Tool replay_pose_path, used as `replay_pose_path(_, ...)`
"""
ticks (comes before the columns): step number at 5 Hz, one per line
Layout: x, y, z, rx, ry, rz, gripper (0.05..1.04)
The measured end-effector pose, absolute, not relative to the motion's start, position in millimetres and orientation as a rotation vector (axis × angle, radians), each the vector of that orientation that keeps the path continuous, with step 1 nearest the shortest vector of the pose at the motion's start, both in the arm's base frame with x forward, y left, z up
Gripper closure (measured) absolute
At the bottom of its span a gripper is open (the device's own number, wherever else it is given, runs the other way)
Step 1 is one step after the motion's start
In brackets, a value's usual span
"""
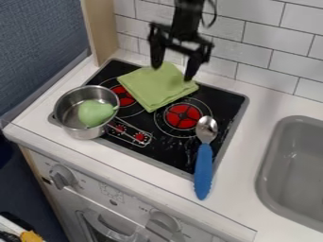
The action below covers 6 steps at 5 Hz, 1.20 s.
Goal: Move the green cloth to the upper left of the stove
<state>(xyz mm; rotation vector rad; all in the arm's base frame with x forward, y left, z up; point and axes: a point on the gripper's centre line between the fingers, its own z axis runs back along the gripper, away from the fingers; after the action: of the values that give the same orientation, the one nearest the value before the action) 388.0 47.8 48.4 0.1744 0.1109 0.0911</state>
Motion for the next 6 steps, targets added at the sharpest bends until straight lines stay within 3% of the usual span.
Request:
replay_pose_path(2,392.0,86.9,32.6,0.121,0.109,0.082,0.083)
replay_pose_path(4,397.6,88.3,21.9,0.113,0.057,0.016,0.083)
replay_pose_path(6,394.2,89.4,14.1,0.111,0.098,0.066,0.082)
